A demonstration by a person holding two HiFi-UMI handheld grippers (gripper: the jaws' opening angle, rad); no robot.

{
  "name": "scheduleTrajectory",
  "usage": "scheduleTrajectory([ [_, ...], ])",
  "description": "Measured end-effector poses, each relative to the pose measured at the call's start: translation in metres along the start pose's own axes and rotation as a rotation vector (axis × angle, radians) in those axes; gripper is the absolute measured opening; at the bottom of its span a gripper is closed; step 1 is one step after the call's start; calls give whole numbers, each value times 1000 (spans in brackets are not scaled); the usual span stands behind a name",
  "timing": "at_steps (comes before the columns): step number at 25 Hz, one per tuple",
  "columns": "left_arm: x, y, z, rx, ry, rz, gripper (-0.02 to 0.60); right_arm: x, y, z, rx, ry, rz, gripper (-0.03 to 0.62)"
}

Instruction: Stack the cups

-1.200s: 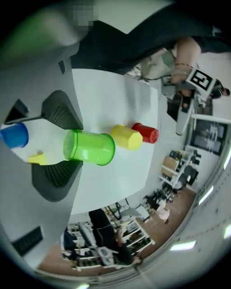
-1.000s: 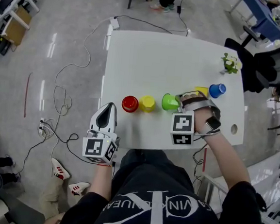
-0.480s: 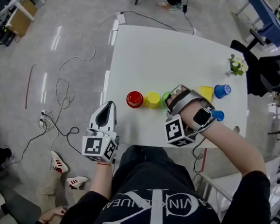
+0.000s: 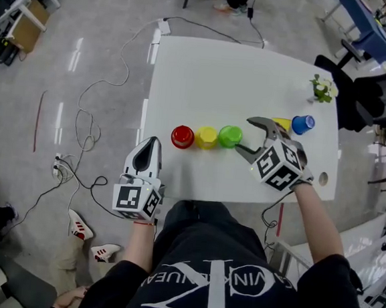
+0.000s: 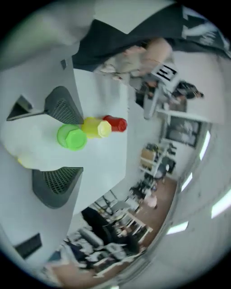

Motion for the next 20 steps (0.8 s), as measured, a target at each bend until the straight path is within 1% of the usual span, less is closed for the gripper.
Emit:
scheduleTrajectory([
  [1,0,-1,-1,-4,2,4,5,-4,-3,-4,15,-53,-168,305],
  [2,0,-2,-1,-8,4,8,5,-10,-4,-10,33,-91,-309,308],
  [3,0,-2,-1,-11,4,10,5,-16,-5,-16,50,-117,-415,314],
  [4,1,-3,-2,-14,5,9,5,-21,-4,-22,61,-136,-488,319],
  [5,1,-3,-1,-17,7,6,5,-25,-3,-26,64,-153,-533,321],
  [7,0,-3,-1,-17,13,1,5,-31,-1,-32,58,-183,-575,311],
  [12,-8,-4,0,-16,40,4,5,-40,0,-35,33,-263,-647,204],
  [15,-8,-5,0,-17,43,0,5,-44,3,-33,24,-276,-654,201],
  [20,-7,-10,-2,-27,42,-7,5,-45,16,-28,40,-274,-627,201],
])
Point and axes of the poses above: the fingertips, and each gripper's own axes: z backward along the fingers, y to its left, x out of its top, the point moved 4 cm from there along z, backward along the fingers, and after that the axes turned 15 degrees about -z, right-handed, at the moved point
